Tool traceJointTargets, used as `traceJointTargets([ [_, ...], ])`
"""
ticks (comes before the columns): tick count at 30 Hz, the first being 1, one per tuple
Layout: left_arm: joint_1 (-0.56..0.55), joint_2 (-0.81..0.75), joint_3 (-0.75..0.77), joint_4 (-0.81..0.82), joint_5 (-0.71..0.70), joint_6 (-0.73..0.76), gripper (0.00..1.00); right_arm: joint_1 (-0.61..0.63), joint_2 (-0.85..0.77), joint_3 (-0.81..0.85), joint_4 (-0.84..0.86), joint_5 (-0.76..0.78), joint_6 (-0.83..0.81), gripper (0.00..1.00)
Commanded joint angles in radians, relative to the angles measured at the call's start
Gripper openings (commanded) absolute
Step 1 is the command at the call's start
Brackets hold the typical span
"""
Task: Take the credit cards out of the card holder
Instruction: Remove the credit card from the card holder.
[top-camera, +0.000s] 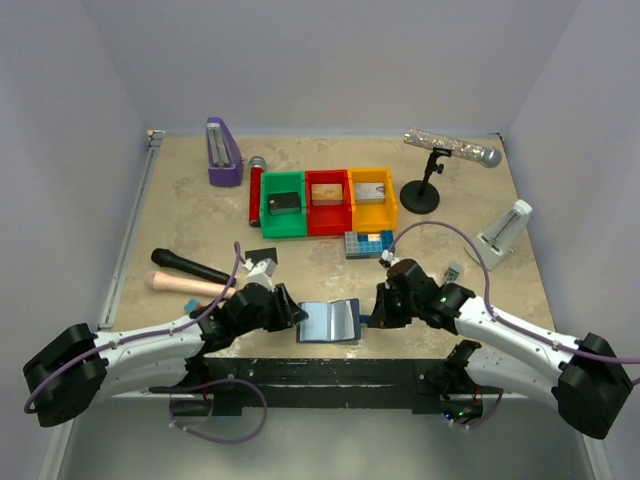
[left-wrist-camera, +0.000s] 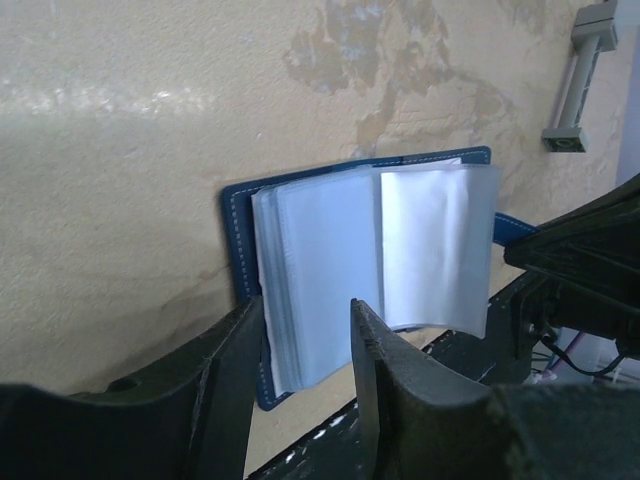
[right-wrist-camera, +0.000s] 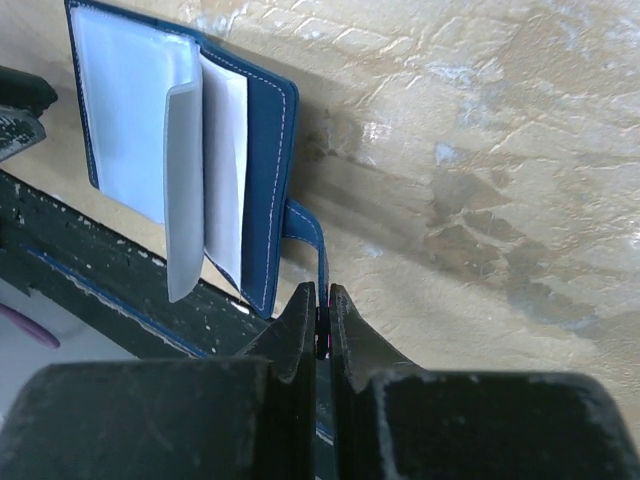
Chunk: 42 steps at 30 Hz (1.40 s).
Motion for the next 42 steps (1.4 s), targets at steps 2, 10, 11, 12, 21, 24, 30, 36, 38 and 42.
traceJointTargets([
  [2, -0.013, 0.024, 0.063, 0.092, 0.019, 0.022, 0.45, 0.014, -0.011, -0.006, -0.001, -0.022, -0.005, 0.0],
  [10, -0.026, 0.091, 0.083, 0.105, 0.029, 0.048, 0.45, 0.015, 0.004, 0.007, 0.002, -0.022, -0.011, 0.0],
  [11, -0.029, 0.102, 0.082, 0.109, 0.029, 0.048, 0.45, 0.015, 0.006, 0.007, 0.002, -0.022, -0.011, 0.0],
  [12, -0.032, 0.114, 0.078, 0.114, 0.029, 0.047, 0.45, 0.017, 0.009, 0.011, 0.004, -0.022, -0.011, 0.0],
  [21, -0.042, 0.184, 0.068, 0.166, 0.045, 0.036, 0.45, 0.015, 0.02, 0.014, 0.005, -0.025, -0.014, 0.0],
  [24, -0.043, 0.197, 0.069, 0.186, 0.056, 0.039, 0.44, 0.015, 0.024, 0.016, 0.009, -0.03, -0.017, 0.0],
  [30, -0.048, 0.222, 0.075, 0.247, 0.081, 0.048, 0.42, 0.017, 0.047, 0.022, 0.019, -0.045, -0.022, 0.0],
  [36, -0.054, 0.23, 0.085, 0.269, 0.114, 0.056, 0.42, 0.017, 0.059, 0.03, 0.021, -0.053, -0.025, 0.0],
  [38, -0.055, 0.231, 0.086, 0.286, 0.125, 0.061, 0.42, 0.017, 0.061, 0.031, 0.021, -0.053, -0.025, 0.0],
  [42, -0.059, 0.237, 0.098, 0.296, 0.139, 0.068, 0.41, 0.017, 0.062, 0.031, 0.022, -0.055, -0.026, 0.0],
])
